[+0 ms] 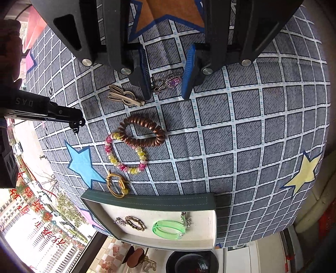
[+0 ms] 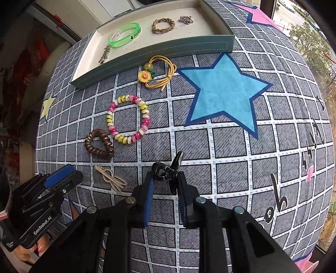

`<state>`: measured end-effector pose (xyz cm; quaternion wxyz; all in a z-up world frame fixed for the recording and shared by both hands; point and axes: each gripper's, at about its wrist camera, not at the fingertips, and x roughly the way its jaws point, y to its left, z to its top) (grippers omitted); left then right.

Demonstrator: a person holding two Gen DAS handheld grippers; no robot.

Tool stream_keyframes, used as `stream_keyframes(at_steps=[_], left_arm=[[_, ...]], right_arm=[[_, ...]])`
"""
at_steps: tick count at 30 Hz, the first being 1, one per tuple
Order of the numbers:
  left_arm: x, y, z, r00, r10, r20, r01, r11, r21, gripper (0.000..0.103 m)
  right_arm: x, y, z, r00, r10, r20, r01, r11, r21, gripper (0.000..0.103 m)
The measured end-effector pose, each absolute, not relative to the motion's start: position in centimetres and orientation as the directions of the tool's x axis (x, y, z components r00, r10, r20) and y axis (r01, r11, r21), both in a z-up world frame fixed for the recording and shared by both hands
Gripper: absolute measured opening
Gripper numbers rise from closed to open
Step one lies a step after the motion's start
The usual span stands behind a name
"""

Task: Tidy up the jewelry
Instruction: 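Lift both held items toward the white tray, then lower the claw clip into the tray opening the right tool while the left releases the pendant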

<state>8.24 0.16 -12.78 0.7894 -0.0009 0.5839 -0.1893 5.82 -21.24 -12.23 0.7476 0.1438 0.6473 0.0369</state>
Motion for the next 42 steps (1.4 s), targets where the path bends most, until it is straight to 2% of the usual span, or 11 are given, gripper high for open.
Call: stream_keyframes(at_steps=[25,42], left_arm=[[15.0,-2.2,-6.2,0.385,-0.357,-0.851,0.290,0.922,-0.256,0.042],[22.3,-4.1,-5.6,0.443,-0.331,-0.833,0.257,0.937,-0.236,0.042]], right_arm=[[10.9,-25.1,-5.9,0.285,0.268,-0.920,0.119,0.943,0.311,0.024],[19.0,-27.9,-3.5,0.350,0.236,-0.907,0.059,0.960,0.273,0.024]])
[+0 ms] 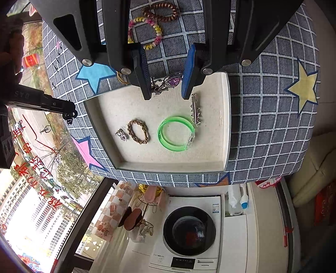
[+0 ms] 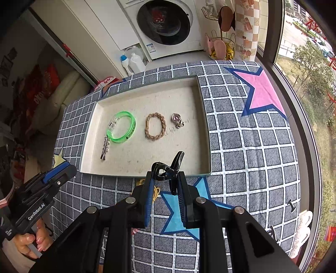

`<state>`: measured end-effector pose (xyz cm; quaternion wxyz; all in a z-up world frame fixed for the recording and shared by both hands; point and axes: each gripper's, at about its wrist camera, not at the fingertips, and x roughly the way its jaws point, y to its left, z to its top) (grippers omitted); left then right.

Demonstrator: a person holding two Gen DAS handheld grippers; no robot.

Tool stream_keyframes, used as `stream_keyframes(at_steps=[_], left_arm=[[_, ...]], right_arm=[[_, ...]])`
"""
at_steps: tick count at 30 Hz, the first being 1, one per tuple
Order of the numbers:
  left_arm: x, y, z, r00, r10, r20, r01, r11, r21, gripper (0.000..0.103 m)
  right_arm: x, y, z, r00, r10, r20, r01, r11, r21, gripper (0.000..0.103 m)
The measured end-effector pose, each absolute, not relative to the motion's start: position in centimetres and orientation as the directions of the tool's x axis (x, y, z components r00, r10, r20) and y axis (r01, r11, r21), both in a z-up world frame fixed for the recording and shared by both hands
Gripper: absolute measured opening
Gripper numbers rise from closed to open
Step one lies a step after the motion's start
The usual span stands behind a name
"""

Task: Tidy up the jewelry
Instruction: 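Lower the claw clip into the tray opening the right tool while the left releases the pendant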

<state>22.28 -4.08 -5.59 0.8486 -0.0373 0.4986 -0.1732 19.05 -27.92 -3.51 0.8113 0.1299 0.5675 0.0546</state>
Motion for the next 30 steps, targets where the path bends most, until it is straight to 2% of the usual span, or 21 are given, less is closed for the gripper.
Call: stream_keyframes(at_steps=[20,30], left_arm=[[27.5,-8.4,-11.9,0.327,-0.287,-0.900,0.249,0.945,-0.211,0.042],[29.1,-9.5,-13.9,0.322,-0.230,-0.919,0.252,0.956,-0.151,0.042]], right_arm=[[25.8,-27.8,-8.6,0.279,0.251,-0.927,0.036,0.962,0.271,0.024],[27.7,-28.0,-11.4,0.243,0.235,-0.941,0.053,0.965,0.255,0.024]])
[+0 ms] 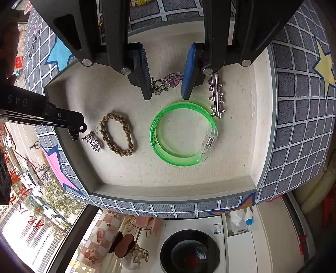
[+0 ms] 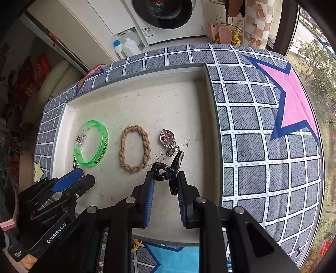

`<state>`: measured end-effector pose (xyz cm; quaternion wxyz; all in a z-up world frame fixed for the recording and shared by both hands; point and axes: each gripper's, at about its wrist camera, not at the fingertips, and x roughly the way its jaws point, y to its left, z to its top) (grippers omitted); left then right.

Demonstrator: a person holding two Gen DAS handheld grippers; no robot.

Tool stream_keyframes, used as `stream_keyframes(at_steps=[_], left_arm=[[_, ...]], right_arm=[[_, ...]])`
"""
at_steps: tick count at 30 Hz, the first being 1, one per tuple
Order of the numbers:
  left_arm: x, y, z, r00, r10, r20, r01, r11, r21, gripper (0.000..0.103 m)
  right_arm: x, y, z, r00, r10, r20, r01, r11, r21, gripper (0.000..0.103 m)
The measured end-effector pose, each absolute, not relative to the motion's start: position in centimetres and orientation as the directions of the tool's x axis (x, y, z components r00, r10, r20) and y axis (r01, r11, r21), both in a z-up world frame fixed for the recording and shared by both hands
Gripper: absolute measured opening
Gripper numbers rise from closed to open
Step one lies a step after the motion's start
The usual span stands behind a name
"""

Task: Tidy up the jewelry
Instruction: 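Lower the claw clip into the tray opening the right tool while the left releases the pendant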

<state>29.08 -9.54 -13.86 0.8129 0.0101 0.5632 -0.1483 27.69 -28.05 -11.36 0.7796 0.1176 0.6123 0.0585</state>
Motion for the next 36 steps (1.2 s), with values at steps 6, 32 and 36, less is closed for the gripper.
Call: stream_keyframes(at_steps=[6,32,36], left_arm=[[29.1,-10.3,-14.4,0.333,-0.191,-0.923,0.270,0.958,-0.101,0.042],[27.9,-10.0,-11.5,0.416,-0.133,-0.900,0.242,0.970,-0.032,0.086],[27.8,-9.8,-11.2,0.412,-0.134,-0.901,0.242,0.970,-0.034,0.086]], right_arm=[[28.1,-27.5,-12.3,0.218,0.219,-0.951,0.038,0.972,0.232,0.024],[26.7,-28.7,-10.1,0.308,0.367,-0.878,0.142,0.894,0.424,0.074],[25.9,-29.5,-9.6,0.327,0.373,-0.868,0.170,0.880,0.443,0.078]])
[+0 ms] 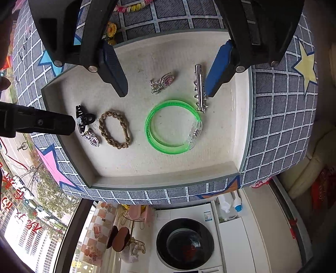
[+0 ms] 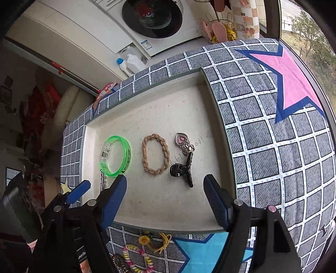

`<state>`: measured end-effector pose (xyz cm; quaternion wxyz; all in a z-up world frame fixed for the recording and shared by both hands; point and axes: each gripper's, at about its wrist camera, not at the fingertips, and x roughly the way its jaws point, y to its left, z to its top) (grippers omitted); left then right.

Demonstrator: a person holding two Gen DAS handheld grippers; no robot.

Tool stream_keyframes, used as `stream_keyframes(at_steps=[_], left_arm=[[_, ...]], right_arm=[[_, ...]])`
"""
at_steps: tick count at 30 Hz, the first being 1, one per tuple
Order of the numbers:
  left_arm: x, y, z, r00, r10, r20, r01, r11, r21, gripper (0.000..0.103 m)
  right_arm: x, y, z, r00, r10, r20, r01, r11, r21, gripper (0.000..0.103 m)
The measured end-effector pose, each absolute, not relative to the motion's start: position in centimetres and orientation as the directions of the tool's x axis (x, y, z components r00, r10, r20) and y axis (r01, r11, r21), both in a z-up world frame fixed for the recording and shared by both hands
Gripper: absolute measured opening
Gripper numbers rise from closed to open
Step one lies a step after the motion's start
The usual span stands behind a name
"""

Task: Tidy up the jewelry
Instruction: 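Lower the claw clip into the tray opening the right tool while the left releases the pendant, then withdraw both open tools from the tray toward the coil hair tie and beaded bracelet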

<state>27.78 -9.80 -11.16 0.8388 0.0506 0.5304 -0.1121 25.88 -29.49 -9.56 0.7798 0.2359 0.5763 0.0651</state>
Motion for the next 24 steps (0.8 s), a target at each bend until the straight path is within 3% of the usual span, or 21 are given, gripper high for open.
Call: stream_keyframes(at_steps=[4,5,17,19,20,21,24], left_arm=[[27.3,-9.5,-10.3,0.422,-0.136,-0.897,0.238,0.971,-0.035,0.088],[27.2,-9.4,-10.0,0.426,-0.135,-0.895,0.237,0.971,-0.034,0.103],[22.4,-7.9,-7.0,0.466,-0.152,-0.871,0.283,0.959,-0.015,0.103],[21.3,-7.5,-7.0,0.466,-0.136,-0.874,0.283,0.959,0.001,0.103],[20.7,-7.2,-7.1,0.465,-0.131,-0.876,0.285,0.958,0.008,0.103],[20.2,-7.0,-7.1,0.466,-0.123,-0.876,0.285,0.958,0.017,0.103],[18.7,-6.0,-7.2,0.465,-0.108,-0.879,0.278,0.960,0.029,0.103]], right_arm=[[25.0,-29.7,-8.6,0.343,0.368,-0.864,0.182,0.877,0.445,0.079],[24.9,-29.8,-8.5,0.347,0.366,-0.863,0.186,0.875,0.446,0.079],[20.5,-28.9,-6.2,0.351,0.311,-0.883,0.176,0.905,0.388,0.083],[19.8,-28.6,-5.9,0.350,0.293,-0.890,0.172,0.913,0.369,0.088],[19.5,-28.4,-5.8,0.353,0.288,-0.890,0.171,0.916,0.364,0.100],[19.1,-28.2,-5.7,0.361,0.284,-0.888,0.169,0.917,0.361,0.103],[18.1,-27.7,-5.1,0.377,0.278,-0.883,0.162,0.919,0.359,0.103]])
